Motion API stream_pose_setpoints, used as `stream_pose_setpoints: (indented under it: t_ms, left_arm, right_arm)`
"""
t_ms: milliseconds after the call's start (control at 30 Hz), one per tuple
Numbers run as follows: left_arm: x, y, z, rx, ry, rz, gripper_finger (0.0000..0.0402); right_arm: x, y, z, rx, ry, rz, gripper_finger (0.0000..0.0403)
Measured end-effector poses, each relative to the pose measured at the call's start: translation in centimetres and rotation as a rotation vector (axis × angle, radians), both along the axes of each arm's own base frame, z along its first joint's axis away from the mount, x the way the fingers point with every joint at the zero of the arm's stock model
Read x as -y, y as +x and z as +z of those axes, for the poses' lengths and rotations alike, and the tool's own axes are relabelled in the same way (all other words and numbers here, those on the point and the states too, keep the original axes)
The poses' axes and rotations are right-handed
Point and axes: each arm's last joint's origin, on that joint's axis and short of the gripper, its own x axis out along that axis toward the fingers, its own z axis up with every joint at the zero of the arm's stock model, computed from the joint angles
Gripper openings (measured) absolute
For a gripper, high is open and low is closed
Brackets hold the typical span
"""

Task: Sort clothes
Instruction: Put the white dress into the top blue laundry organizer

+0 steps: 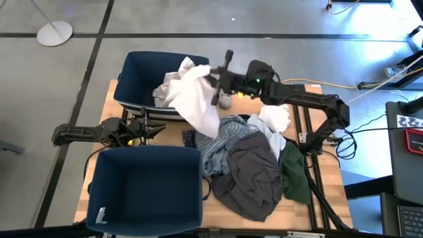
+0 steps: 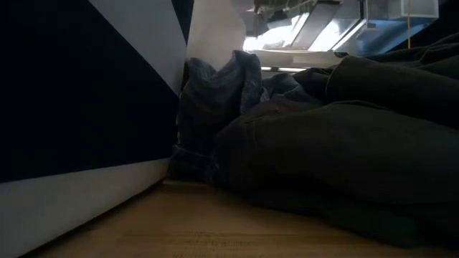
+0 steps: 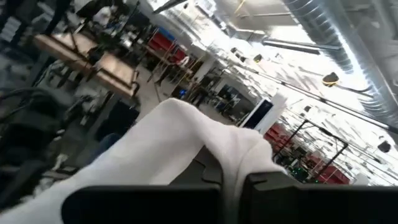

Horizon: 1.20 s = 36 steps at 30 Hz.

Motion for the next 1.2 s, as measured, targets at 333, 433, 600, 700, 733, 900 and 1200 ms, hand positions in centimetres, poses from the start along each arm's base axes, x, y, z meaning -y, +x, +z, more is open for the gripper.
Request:
stream_pose_setpoints:
  t_ms: [333,433,600,700,733,900,1200]
  left_arm:
    - [0.0,0.0,0.0,0.002,0.014,0.002,0.0040]
    - [0.0,0.0,0.0,0.002,0.014,0.002,0.0040]
    - [0.0,0.0,0.0,0.001,0.013,0.002,0.0040]
    - [0.0,0.0,0.0,0.001,0.012,0.002,0.0040]
    - [0.0,0.0,0.0,0.001,0.011,0.002,0.0040]
    - [0.0,0.0,0.0,0.000,0.010,0.002,0.0040]
    - [0.0,0.0,-0.1,-0.007,0.010,0.001,0.0040]
  right_arm:
    - [4.9,4.6,-2.8,0.016,0.155,-0.086,0.0007]
    - [5.8,5.9,-4.3,0.005,0.227,-0.123,0.0012]
    - [6.0,7.0,-6.4,-0.063,0.304,-0.126,0.0022]
    - [6.1,7.1,-7.2,-0.135,0.325,-0.127,0.0039]
    - [6.0,7.1,-7.4,-0.154,0.334,-0.129,0.0048]
    - [6.0,6.9,-7.6,-0.256,0.447,-0.133,0.0115]
    - [4.7,5.1,-3.9,-0.459,0.495,-0.182,0.0232]
